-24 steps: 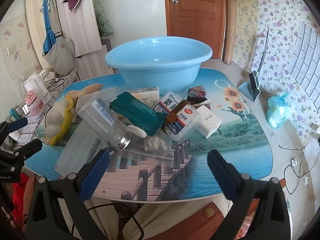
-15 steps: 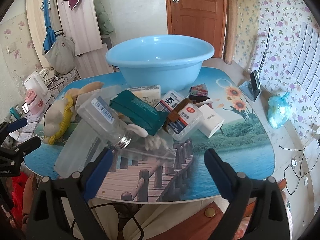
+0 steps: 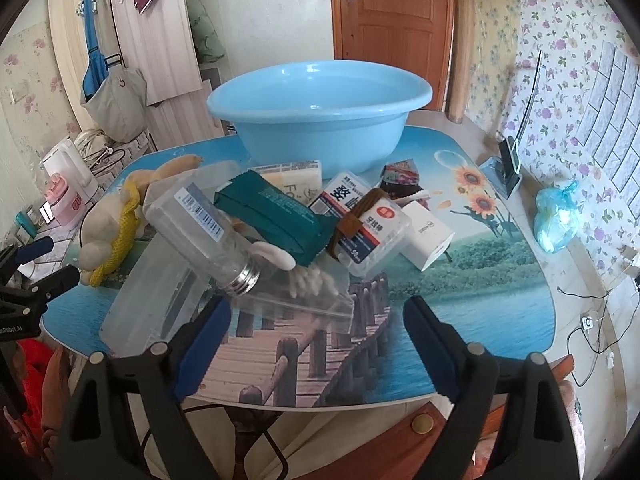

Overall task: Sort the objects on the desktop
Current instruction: 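Grasp the yellow-maned plush doll with left tool while right tool grasps the clear glass bottle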

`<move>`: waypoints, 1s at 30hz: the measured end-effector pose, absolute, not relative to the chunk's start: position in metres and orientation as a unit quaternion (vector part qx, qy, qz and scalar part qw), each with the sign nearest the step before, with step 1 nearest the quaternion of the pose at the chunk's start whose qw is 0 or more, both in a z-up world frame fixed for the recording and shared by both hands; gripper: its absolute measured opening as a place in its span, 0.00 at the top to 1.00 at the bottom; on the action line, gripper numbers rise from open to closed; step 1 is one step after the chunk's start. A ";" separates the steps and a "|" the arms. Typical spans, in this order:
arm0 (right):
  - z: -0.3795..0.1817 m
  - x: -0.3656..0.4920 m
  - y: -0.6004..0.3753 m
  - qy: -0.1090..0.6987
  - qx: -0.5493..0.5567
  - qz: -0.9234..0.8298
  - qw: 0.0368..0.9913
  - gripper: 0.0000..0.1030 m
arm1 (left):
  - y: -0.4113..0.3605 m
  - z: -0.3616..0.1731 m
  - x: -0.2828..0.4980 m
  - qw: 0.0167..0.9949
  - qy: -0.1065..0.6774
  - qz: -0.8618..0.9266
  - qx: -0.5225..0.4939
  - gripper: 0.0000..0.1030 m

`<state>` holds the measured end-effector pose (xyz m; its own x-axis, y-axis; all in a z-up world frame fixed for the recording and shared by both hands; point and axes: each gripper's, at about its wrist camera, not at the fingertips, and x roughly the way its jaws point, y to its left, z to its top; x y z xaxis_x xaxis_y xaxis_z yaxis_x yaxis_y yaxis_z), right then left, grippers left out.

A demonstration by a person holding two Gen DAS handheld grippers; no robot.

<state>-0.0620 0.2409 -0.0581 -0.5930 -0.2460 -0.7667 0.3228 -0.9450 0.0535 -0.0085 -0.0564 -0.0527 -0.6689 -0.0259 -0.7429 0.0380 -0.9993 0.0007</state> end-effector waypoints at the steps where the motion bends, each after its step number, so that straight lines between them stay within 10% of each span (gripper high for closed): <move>1: -0.059 -0.062 0.240 0.049 0.422 -0.891 0.159 0.14 | -0.057 -0.053 -0.010 0.018 0.007 -0.913 0.407 0.00; 30: -0.041 -0.069 0.186 0.072 0.365 -0.889 0.266 0.36 | -0.045 -0.078 -0.061 -0.025 0.003 -0.902 0.430 0.00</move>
<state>-0.0689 0.1862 -0.0411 -0.5923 -0.4209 -0.6871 0.5263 -0.8478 0.0656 -0.0613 -0.0448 -0.0784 -0.6289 0.0474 -0.7760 -0.0422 -0.9987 -0.0269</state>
